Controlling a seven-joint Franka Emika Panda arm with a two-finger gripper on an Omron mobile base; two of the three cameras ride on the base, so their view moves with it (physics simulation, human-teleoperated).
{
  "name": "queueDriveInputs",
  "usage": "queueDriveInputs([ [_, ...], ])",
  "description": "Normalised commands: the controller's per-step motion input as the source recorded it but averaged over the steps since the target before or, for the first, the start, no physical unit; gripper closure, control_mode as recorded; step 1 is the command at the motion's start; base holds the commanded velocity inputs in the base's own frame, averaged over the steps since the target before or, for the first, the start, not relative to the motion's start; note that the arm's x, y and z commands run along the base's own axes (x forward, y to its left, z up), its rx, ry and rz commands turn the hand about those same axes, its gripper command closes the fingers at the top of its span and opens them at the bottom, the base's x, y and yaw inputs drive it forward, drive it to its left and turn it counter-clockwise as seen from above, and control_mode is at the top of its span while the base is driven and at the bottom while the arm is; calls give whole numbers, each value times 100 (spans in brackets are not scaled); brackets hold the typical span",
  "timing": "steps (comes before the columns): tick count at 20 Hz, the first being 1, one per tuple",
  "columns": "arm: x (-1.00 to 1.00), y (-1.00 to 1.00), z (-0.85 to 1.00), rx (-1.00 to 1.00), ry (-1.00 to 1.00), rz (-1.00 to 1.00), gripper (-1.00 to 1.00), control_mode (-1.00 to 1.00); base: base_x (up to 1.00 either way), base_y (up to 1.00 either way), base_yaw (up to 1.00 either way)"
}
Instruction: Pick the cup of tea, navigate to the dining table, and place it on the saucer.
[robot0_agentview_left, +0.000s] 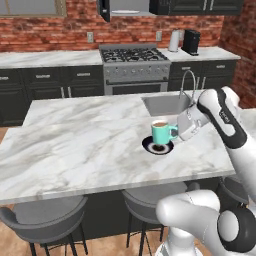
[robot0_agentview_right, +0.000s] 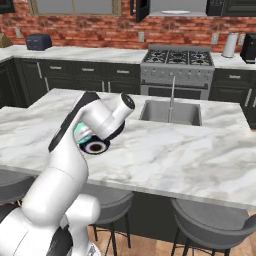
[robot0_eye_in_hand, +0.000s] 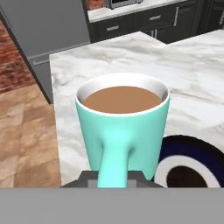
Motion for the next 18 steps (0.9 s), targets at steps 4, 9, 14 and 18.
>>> queueDriveInputs([
  [4,68,-7,0,5,0,3,100,-100,0,0,0],
  [9,-1,-26,-7,3,0,10,100,-100,0,0,0],
  [14,-2,-3,-24,0,-3,9,100,-100,0,0,0],
  [18,0,10,-47,-3,-11,0,100,-100,0,0,0],
])
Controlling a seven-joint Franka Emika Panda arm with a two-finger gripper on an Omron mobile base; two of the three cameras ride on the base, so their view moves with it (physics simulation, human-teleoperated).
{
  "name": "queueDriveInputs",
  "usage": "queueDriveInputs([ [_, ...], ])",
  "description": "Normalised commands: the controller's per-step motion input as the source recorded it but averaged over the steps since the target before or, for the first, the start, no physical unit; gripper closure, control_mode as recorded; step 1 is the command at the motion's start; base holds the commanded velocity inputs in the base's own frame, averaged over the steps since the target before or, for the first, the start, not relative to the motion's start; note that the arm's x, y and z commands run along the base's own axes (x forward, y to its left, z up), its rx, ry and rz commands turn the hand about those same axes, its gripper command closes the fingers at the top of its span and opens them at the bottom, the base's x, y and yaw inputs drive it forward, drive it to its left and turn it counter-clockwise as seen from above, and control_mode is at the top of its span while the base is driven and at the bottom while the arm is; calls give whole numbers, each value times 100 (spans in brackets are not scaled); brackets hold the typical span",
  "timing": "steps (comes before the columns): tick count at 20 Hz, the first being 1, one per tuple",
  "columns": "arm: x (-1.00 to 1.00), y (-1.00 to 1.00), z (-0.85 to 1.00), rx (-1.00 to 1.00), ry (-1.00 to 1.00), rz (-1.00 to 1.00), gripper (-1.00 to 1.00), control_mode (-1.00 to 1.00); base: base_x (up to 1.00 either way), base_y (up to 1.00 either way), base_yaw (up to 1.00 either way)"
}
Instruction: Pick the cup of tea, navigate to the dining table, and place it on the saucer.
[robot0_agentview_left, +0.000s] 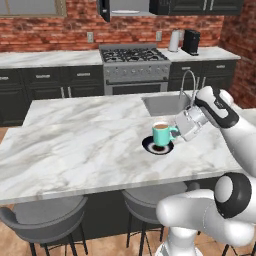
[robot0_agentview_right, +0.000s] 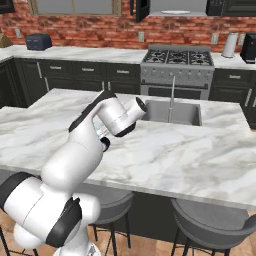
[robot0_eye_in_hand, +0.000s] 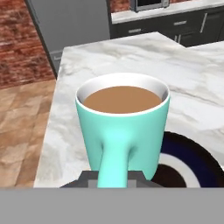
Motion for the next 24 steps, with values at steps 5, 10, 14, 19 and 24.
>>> queueDriveInputs([
  [5,5,1,-33,-1,-13,0,100,-100,0,0,0],
  [10,18,0,-17,0,-11,0,100,-100,0,0,0],
  [14,28,0,-21,0,-2,0,100,-100,0,0,0],
  [19,24,0,-14,0,0,0,100,-100,0,0,0],
  [24,10,0,-4,0,1,0,100,-100,0,0,0],
])
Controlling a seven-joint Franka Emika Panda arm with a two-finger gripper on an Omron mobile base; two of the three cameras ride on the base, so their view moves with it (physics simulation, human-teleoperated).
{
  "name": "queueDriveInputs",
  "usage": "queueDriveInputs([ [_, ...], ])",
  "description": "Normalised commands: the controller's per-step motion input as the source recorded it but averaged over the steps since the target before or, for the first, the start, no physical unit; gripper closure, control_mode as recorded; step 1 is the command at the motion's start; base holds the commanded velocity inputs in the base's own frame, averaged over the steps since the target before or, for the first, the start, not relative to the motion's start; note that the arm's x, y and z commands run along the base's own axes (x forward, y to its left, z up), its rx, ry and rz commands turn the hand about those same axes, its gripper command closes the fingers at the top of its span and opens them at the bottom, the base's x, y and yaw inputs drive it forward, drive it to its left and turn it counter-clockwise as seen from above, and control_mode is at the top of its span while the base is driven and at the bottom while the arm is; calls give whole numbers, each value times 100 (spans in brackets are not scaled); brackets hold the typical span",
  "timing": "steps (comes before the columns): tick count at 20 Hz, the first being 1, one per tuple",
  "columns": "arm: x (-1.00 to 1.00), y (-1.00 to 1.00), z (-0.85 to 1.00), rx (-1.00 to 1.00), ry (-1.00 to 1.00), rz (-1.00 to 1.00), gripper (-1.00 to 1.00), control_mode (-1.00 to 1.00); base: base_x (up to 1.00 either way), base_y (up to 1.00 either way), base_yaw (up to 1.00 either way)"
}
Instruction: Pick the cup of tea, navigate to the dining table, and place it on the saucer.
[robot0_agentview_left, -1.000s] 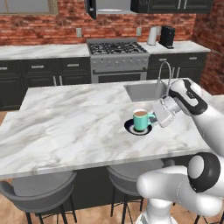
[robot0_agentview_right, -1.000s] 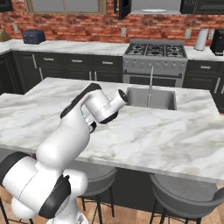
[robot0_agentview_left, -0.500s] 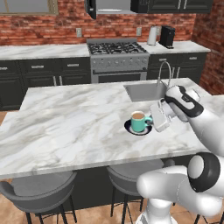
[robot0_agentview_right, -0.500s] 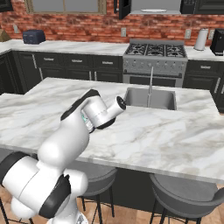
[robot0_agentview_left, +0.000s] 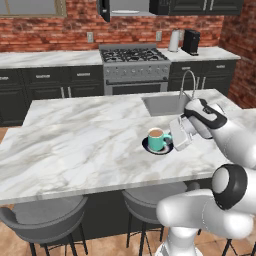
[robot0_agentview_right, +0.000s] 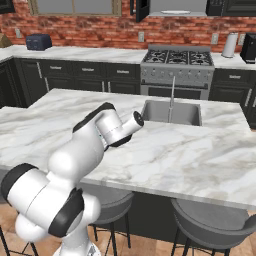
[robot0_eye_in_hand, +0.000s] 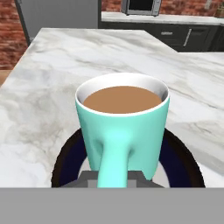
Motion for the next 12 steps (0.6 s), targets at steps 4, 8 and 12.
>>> queueDriveInputs([
  [4,3,-1,-21,0,6,0,100,-100,0,0,0],
  [8,9,-5,-25,0,6,0,100,-100,0,0,0],
  [12,4,-1,0,0,0,0,100,-100,0,0,0],
])
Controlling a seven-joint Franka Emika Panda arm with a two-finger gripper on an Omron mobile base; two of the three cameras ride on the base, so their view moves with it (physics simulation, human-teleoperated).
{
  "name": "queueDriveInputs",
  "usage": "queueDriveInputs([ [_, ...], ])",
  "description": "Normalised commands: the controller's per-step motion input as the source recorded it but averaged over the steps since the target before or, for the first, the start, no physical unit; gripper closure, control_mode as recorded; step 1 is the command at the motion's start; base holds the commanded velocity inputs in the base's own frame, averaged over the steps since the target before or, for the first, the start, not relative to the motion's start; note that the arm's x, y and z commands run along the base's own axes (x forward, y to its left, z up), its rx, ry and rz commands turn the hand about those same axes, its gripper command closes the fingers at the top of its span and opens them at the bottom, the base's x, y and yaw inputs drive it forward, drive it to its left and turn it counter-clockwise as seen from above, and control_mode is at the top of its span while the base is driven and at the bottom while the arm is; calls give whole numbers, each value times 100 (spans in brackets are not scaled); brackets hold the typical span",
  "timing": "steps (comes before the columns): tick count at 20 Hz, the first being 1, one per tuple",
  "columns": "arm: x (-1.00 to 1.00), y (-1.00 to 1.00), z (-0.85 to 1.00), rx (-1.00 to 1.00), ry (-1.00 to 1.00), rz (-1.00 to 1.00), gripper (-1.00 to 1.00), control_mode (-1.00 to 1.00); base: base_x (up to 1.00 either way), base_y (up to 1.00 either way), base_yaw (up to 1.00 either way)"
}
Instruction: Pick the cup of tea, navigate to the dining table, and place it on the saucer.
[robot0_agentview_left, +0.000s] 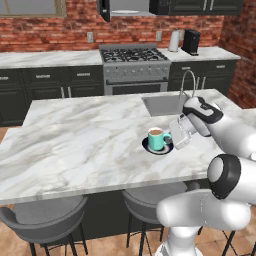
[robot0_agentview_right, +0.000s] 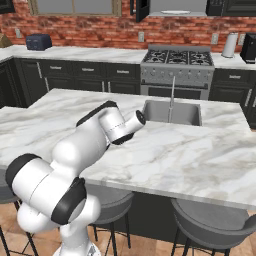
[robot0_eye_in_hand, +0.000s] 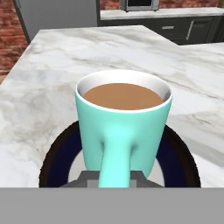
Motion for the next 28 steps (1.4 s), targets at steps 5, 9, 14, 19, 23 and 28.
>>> queueDriveInputs([
  [5,0,-1,0,0,0,0,100,-100,0,0,0],
  [9,0,-2,-1,0,0,0,100,-100,0,0,0],
  [14,0,-2,-1,0,0,0,100,-100,0,0,0],
  [19,0,0,0,0,0,0,100,-100,0,0,0],
  [23,0,0,0,0,0,0,-100,-100,0,0,0],
  [28,0,0,-4,0,0,0,-100,-100,0,0,0],
])
